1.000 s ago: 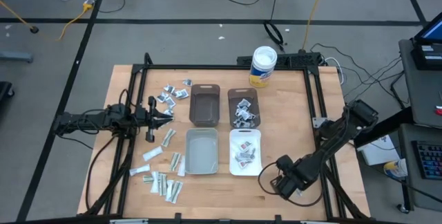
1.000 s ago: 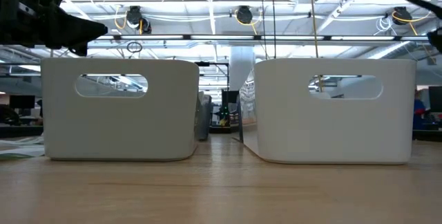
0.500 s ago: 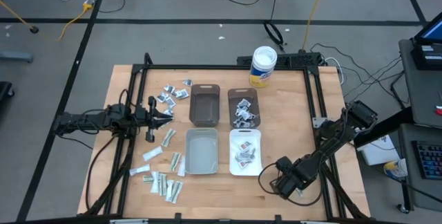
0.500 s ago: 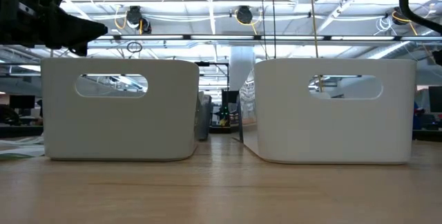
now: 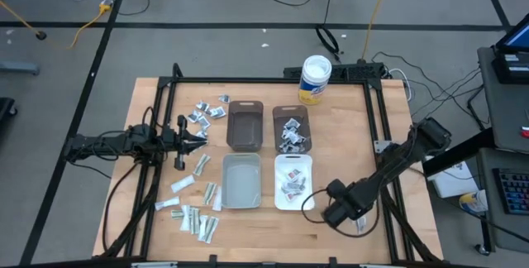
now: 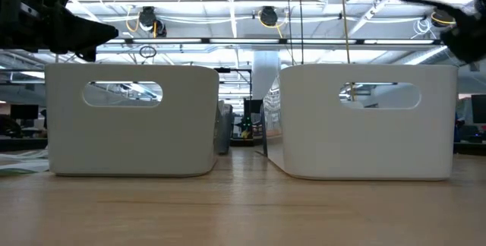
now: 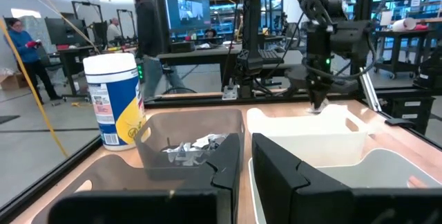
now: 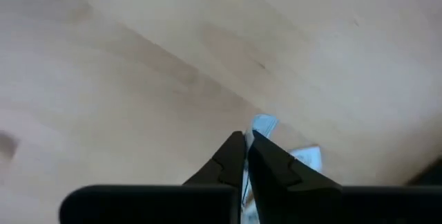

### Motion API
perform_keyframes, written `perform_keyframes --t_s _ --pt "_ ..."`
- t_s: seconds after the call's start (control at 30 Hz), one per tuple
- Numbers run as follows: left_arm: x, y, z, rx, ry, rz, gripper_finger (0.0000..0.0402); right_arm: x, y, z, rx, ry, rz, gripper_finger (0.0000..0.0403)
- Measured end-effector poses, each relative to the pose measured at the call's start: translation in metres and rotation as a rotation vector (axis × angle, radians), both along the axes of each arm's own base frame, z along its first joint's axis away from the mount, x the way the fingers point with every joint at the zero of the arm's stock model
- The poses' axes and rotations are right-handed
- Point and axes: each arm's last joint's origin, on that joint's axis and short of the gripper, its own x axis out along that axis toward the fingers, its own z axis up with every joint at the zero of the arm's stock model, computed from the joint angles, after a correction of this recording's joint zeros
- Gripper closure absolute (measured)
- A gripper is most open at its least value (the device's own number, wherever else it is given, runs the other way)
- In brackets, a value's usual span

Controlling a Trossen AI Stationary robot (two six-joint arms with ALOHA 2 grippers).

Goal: Pick & Place First Aid Supplies
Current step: Put the orange pad into the white bin

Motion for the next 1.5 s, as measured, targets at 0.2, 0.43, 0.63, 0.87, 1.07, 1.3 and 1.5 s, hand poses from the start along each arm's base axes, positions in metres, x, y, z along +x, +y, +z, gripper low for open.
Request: perform_keyframes --t_s 0.2,0.43,0.63,0.87,1.07,1.3,1.5 --pt "0.0 0.0 0.0 0.0 0.0 0.0 0.0355 0.013 -0.016 0.037 0.051 -0.044 0.166 0.0399" --pt "0.0 0.0 0.0 0.0 0.0 0.0 0.0355 0.025 -0.036 0.071 0.083 -0.065 0.374 0.04" --pt "0.0 0.0 0.0 0.0 0.0 0.0 0.0355 0.046 -0.054 0.087 0.11 -0.125 0.501 0.0401" --pt "0.0 0.0 0.0 0.0 0.0 0.0 0.0355 0.079 -0.073 0.093 0.113 -0.143 0.571 0.0402" --pt "0.0 0.0 0.0 0.0 0.0 0.0 0.0355 0.106 -0.086 0.09 0.118 -0.147 0.638 0.0402" --pt "0.0 0.0 0.0 0.0 0.0 0.0 0.0355 0.138 -0.1 0.097 0.115 -0.203 0.681 0.0402" --pt "0.0 0.0 0.0 0.0 0.0 0.0 0.0355 0.157 -0.101 0.083 0.086 -0.209 0.716 0.0403"
